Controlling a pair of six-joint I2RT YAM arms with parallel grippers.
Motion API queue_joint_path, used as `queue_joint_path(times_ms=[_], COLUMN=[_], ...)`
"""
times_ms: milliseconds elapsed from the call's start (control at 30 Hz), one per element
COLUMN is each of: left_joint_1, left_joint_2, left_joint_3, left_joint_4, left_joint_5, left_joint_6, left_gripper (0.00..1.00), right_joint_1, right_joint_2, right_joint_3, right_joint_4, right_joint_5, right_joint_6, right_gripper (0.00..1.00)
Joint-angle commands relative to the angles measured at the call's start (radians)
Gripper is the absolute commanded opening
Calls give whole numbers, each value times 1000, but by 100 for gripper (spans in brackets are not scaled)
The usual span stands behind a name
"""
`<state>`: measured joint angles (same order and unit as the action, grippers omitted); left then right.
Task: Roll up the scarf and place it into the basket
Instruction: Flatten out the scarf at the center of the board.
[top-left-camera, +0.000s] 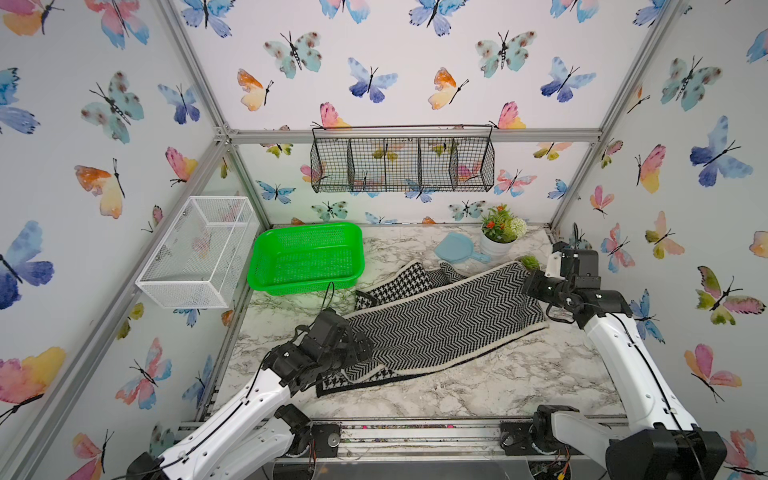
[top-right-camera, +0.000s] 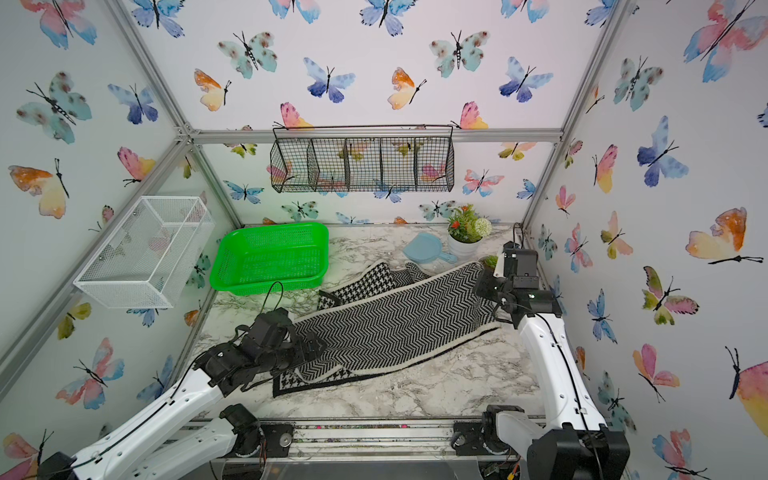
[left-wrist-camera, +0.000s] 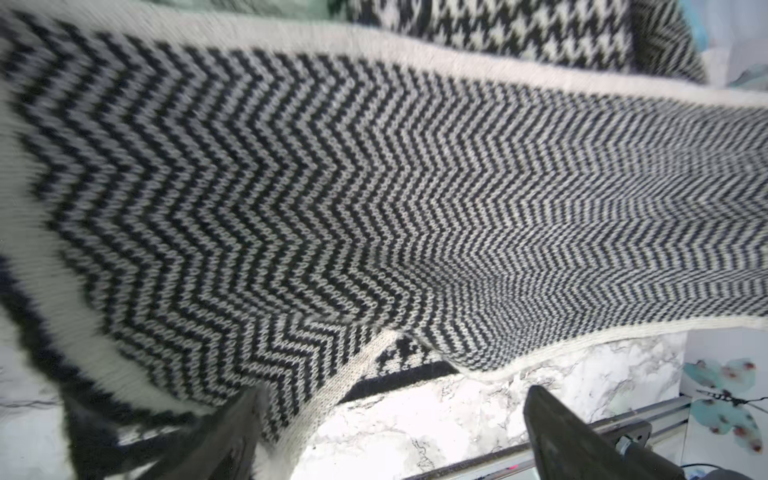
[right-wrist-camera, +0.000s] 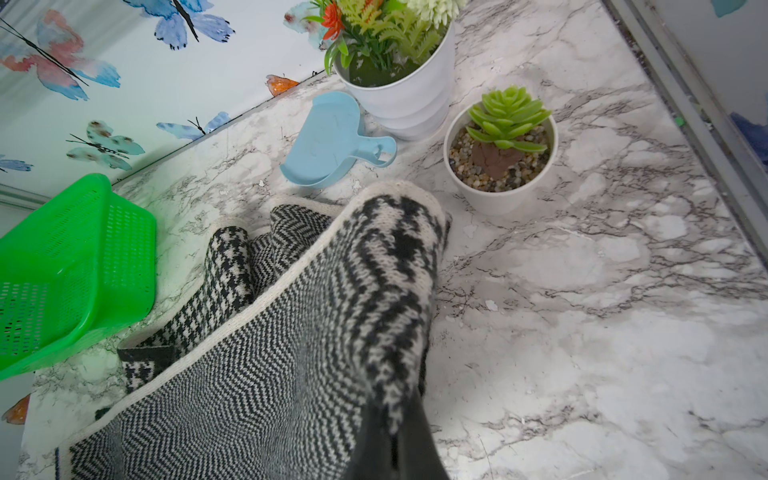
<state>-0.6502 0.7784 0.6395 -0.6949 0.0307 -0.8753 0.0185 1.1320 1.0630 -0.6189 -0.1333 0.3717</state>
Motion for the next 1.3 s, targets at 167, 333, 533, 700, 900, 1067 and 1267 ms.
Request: queue_joint_path(times_ms=[167, 333, 533, 700, 900, 1067, 1267], left_joint_1=[-1, -9, -59, -54, 22, 122, 251], left_joint_2=[23, 164, 235, 184, 111, 112, 126], left_joint_3=[113, 132, 63, 22, 12, -34, -106], left_joint_4=[-67, 89, 162, 71, 25, 41, 122], left_joint_5=[-126, 31, 1, -183, -276, -219, -129], left_joint_6=[7, 32, -17, -63, -51, -24, 27], left_gripper=[98, 98, 98, 98, 98, 98, 98], right_joint_1=[-8, -7, -8, -8, -7, -7, -7], right_joint_2=[7, -7, -25, -43, -18, -11, -6], right_joint_3=[122, 187, 243, 229, 194, 183, 180], right_joint_4=[-31, -86, -168, -175, -138, -114, -104], right_joint_5=[48, 43, 115, 124, 75, 56, 41], right_joint_6=[-40, -43, -71, -65, -52, -42, -39], right_gripper=[1, 1, 1, 1, 1, 1, 1])
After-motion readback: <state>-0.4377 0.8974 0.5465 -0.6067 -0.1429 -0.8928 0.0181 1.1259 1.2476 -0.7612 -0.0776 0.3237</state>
